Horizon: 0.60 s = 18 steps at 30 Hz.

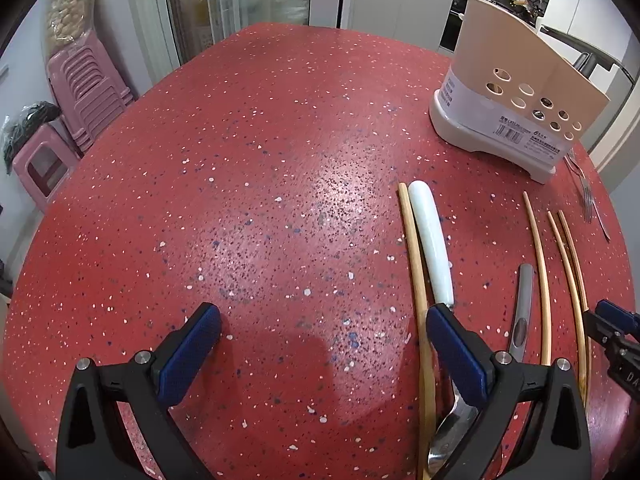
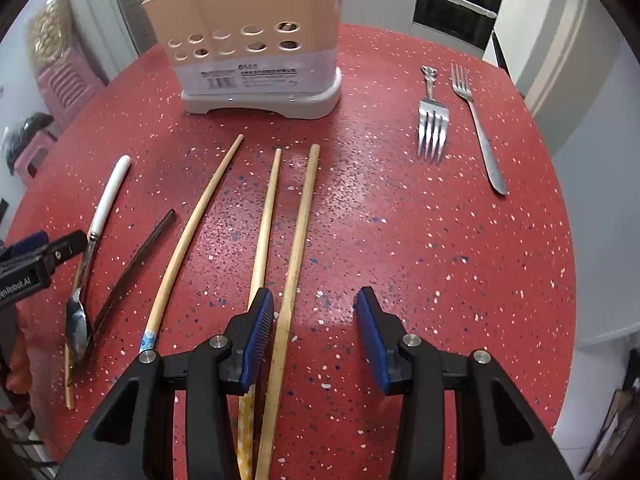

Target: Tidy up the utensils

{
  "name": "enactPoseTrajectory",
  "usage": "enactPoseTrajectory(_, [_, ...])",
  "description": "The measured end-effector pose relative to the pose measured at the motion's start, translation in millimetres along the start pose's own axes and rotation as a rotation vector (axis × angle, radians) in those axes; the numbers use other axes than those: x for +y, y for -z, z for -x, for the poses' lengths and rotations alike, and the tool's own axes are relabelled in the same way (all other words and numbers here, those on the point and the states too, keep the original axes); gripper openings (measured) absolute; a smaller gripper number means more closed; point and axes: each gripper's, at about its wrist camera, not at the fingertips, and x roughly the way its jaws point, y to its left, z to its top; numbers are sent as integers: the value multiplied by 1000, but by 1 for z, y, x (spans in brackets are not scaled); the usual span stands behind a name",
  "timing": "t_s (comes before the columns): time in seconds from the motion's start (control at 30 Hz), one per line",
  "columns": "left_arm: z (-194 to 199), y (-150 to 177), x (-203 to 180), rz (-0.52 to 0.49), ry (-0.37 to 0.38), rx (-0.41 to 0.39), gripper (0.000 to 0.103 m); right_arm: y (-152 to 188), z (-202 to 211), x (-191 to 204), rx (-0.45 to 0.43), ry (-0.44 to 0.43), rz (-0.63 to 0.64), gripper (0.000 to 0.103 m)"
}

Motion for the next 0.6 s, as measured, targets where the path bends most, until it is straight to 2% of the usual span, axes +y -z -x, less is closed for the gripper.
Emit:
enactPoseTrajectory(0.1, [-1, -7, 3, 1, -24, 2, 103, -4, -2, 2, 8, 0, 10, 47])
enactPoseTrajectory(0.17, [-7, -10, 6, -3, -72, 24, 103, -6, -4, 0, 10, 2, 8, 47])
enactPoseTrajectory(0.4, [-1, -16, 12, 46, 43, 25, 103, -9, -4, -2, 31, -6, 19, 47])
enactPoseTrajectory(0.5, [-6, -16, 6, 7, 9, 42, 103, -13, -6, -1, 37, -6, 21, 47])
enactPoseTrajectory(0.6, [-8, -17, 3, 2, 14, 38, 103, -13, -6, -1, 34, -9, 20, 47])
